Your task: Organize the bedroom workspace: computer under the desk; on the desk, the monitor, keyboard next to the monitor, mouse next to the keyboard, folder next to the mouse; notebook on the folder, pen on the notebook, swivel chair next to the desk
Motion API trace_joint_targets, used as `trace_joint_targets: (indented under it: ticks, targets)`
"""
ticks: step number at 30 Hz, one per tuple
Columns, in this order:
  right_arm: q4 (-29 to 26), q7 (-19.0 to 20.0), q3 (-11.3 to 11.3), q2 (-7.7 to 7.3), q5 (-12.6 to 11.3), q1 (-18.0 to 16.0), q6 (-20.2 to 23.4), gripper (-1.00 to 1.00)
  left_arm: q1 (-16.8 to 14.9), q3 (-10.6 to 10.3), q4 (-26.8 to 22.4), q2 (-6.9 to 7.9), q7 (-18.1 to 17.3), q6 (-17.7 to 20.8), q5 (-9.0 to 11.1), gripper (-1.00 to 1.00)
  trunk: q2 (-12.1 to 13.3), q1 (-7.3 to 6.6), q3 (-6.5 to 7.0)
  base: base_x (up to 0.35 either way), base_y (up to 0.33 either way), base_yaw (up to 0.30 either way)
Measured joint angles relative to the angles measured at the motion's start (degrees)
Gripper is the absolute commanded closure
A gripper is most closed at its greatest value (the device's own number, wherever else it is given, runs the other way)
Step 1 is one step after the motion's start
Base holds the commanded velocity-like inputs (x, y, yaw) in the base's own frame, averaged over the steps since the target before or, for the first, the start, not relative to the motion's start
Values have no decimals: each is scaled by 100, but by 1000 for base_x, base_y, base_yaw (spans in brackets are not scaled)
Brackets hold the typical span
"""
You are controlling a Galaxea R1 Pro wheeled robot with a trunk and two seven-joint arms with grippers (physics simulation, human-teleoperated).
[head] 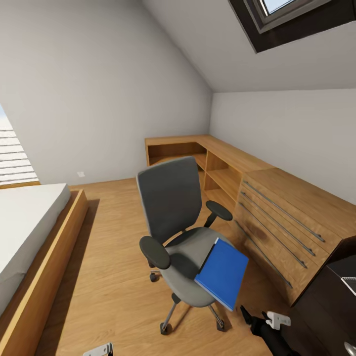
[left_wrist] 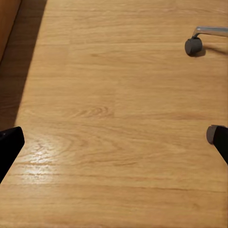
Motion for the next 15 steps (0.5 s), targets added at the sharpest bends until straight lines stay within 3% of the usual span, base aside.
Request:
trace_joint_targets:
  ticks: [5,11,15]
  targets:
    - [33,434,9,-116,-590,0,37,-100,2,8,0,-1,6,5,3,-100,0,0,0,0,0,0]
    - [44,1251,10,-197,-816,1,356,-100,4,23,0,18,8,11,8,-100,0,0,0,0,0,0]
    - [42,1937,9,-236,-871,1,995,-100,4,16,0,9,3,15,8,-100,0,0,0,0,0,0]
